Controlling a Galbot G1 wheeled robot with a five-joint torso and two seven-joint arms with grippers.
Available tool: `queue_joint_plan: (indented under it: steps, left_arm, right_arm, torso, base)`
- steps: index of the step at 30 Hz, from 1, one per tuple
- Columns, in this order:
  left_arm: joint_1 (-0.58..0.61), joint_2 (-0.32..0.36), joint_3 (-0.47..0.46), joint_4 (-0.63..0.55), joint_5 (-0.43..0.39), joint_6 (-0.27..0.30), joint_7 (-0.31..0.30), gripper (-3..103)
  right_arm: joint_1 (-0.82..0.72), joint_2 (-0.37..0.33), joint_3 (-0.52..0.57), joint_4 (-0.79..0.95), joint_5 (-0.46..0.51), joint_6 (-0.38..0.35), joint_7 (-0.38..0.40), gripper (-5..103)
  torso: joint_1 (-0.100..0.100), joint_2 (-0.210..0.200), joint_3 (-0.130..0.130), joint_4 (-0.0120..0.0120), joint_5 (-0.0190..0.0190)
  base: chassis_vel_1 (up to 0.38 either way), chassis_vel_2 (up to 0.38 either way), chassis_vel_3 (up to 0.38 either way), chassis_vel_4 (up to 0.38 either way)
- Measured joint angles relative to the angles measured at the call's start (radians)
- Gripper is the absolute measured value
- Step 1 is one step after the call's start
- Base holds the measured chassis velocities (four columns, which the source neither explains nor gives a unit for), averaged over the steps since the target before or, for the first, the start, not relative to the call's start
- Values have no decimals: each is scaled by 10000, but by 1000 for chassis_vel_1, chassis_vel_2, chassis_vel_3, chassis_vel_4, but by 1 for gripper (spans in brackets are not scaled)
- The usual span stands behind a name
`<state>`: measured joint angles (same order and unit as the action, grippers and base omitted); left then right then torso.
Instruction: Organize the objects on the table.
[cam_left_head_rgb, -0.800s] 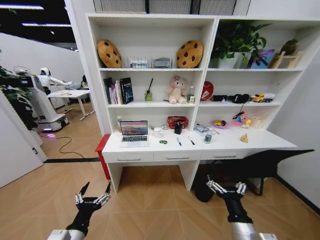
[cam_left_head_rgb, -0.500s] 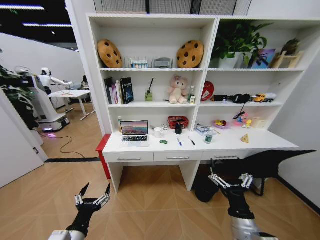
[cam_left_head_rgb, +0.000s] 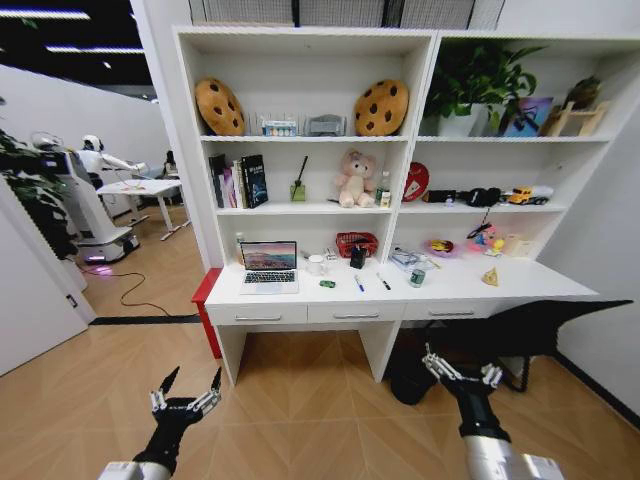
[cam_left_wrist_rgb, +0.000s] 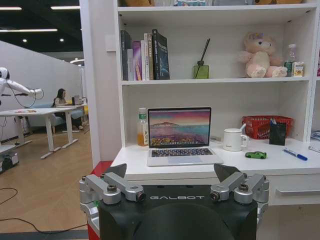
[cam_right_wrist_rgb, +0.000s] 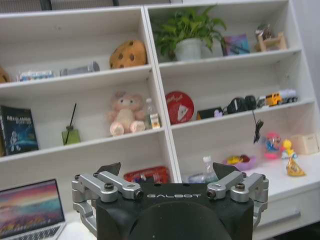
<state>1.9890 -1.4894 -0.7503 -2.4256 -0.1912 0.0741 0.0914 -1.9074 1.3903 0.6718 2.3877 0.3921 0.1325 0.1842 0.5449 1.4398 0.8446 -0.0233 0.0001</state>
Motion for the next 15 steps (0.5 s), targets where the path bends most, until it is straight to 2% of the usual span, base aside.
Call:
queue_joint_plan:
  steps: [2, 3, 5, 8, 15]
  left_arm:
    - [2, 23, -13, 0, 0, 0, 1, 96]
    - [2, 23, -13, 0, 0, 0, 1, 96]
    - [-15, 46, -18, -4, -11, 0, 4, 96]
    - [-14, 60, -35, -4, -32, 0, 7, 96]
    - [-61, 143, -73, 79, -123, 14, 9, 96]
  right_arm:
    - [-81, -166, 228, 280, 250, -1571, -491, 100]
    - [-81, -166, 228, 280, 250, -1571, -491, 100]
    - [30, -247, 265, 272, 460, -2325, -814, 100]
    - [84, -212, 225, 41, 426, -2449, -1109, 100]
    - [52, -151, 140, -100, 343, -2237, -1141, 100]
  torso:
    - [1, 0, 0, 0, -3]
    - [1, 0, 0, 0, -3]
    - [1, -1, 0, 1, -1]
    - [0, -1, 0, 2, -1]
    - [-3, 2, -1, 0, -1]
  base:
    - [0, 0, 0, 0]
    - [0, 0, 0, 0]
    - [0, 0, 0, 0]
    - [0, 0, 0, 0]
    - [-29, 25, 34, -37]
